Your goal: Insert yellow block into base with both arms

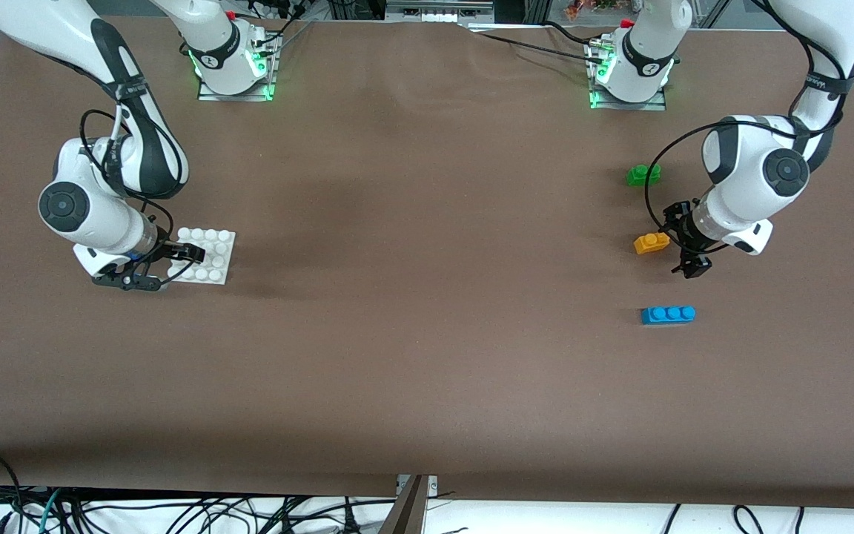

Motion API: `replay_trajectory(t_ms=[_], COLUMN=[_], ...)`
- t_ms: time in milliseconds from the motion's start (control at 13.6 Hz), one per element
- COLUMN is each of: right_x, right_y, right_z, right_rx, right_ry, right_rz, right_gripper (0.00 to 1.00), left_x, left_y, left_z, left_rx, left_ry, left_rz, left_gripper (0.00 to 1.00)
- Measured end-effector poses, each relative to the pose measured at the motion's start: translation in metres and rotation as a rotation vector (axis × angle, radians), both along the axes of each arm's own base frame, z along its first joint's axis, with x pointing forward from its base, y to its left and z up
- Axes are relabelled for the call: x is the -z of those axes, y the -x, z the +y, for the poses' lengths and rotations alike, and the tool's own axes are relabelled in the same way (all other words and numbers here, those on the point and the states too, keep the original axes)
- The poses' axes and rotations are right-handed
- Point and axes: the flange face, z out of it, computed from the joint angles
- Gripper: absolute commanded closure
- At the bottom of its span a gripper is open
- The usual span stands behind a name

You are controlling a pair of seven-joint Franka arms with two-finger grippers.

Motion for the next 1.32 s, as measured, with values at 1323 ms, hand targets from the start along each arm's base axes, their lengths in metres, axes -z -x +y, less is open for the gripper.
replay_trajectory(t_ms=[1323], right_x=[0.043], right_y=[0.005], right_z=[-0.003], right_rx=[0.0], right_ry=[-0.001], right_rz=[0.0], right_gripper=[0.0], left_x=[0.027], left_y=[0.031], left_z=[-0.01], left_rx=[0.076], left_ry=[-0.03], left_rz=[-0.005], left_gripper=[0.3])
